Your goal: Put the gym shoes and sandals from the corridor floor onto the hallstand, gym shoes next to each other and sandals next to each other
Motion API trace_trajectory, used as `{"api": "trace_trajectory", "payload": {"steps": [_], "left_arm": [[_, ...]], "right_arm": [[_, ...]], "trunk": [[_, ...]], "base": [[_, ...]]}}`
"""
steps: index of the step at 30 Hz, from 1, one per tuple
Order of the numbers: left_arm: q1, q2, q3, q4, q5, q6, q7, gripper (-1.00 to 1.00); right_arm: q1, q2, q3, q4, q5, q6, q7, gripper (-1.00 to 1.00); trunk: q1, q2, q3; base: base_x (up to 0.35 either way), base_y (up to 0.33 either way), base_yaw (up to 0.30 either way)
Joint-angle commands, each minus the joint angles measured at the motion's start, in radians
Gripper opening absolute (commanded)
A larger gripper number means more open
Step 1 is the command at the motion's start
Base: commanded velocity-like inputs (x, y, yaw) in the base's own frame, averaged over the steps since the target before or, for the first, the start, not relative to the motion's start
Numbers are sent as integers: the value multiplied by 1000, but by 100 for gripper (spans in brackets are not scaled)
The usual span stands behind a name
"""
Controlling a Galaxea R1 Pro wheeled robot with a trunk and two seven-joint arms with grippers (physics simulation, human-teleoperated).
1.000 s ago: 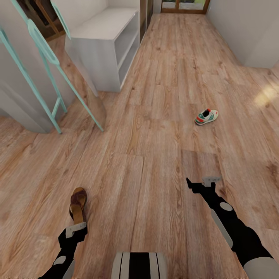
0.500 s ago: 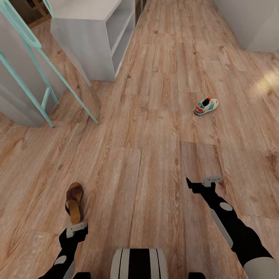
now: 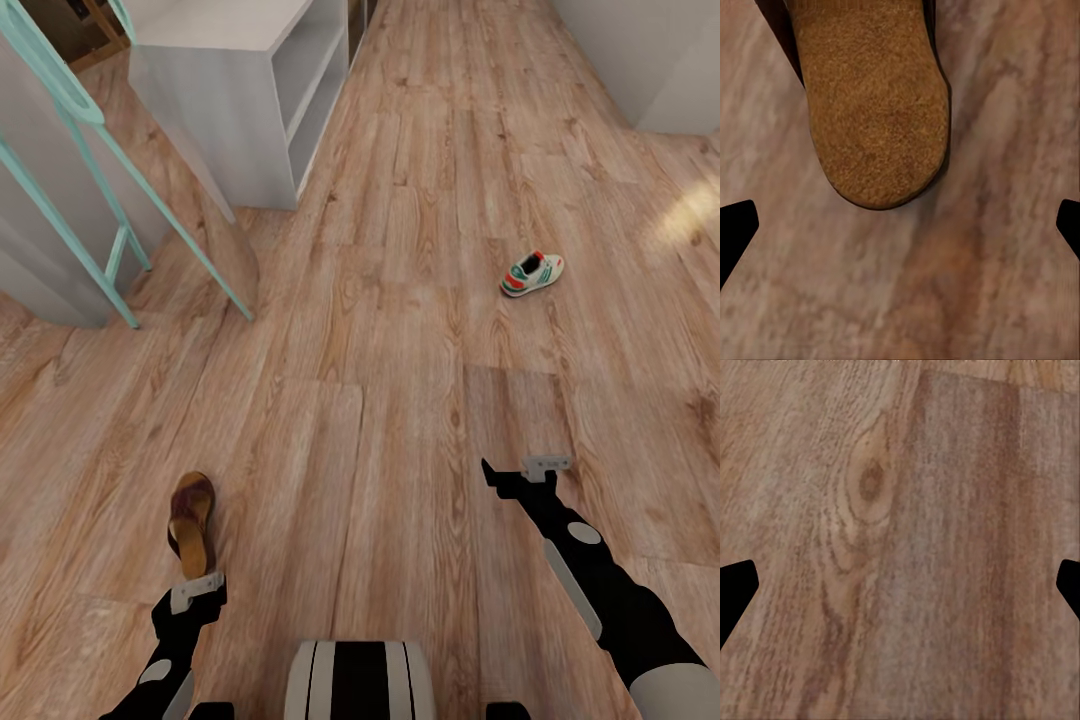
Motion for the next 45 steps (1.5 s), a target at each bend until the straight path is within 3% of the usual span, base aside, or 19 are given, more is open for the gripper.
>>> {"api": "trace_trajectory", "payload": {"steps": [1, 11, 45], "left_arm": [[-1, 0, 5, 1, -11, -4, 4, 100], [-1, -1, 5, 1, -11, -4, 4, 100], [1, 1, 4, 0, -9, -5, 3, 100]], "right_arm": [[0, -1, 1, -1, -8, 4, 1, 100], [0, -2, 2, -1, -8, 4, 0, 100], [0, -2, 2, -1, -8, 6, -1, 100]], "trunk": [[0, 0, -1], [0, 0, -1], [0, 0, -1]], "base": [[139, 20, 0], [177, 71, 0], [34, 28, 0]]}}
